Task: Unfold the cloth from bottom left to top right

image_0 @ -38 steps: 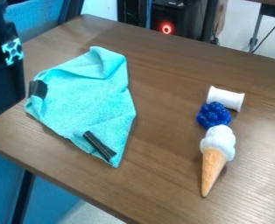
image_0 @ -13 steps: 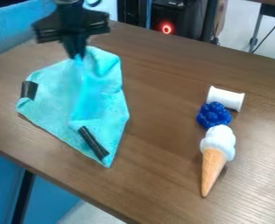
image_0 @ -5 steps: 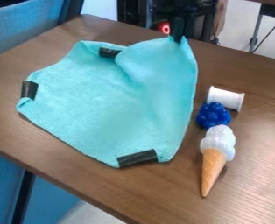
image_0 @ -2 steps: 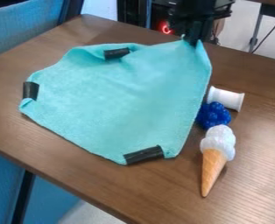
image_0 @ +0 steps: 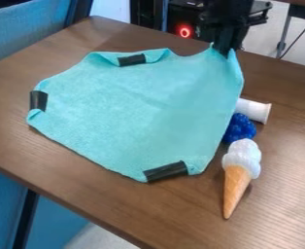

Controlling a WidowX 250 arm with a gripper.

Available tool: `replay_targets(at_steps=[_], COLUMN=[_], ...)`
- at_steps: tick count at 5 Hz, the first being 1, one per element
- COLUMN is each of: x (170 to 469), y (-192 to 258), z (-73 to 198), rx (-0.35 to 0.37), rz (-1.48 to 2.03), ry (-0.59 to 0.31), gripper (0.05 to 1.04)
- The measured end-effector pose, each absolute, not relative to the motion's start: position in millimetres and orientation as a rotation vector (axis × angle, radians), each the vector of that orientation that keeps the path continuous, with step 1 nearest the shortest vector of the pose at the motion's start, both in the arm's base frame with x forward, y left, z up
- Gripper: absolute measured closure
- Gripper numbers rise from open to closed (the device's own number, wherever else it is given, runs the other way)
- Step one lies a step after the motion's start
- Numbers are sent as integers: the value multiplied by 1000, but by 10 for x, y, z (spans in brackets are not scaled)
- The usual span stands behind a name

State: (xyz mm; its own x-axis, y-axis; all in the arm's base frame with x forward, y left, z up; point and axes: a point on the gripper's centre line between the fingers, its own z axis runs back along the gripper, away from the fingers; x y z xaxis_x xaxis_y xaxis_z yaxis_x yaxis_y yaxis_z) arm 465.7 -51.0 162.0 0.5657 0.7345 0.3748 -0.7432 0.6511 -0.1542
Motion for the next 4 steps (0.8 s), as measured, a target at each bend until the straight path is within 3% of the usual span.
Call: replay_targets(at_steps=[3,4], x=[4681,4493], y=[-574,-462], z=[1617,1789], rx=[11,47], rz=[818,716], ry=[-413,-390], gripper=[93,83])
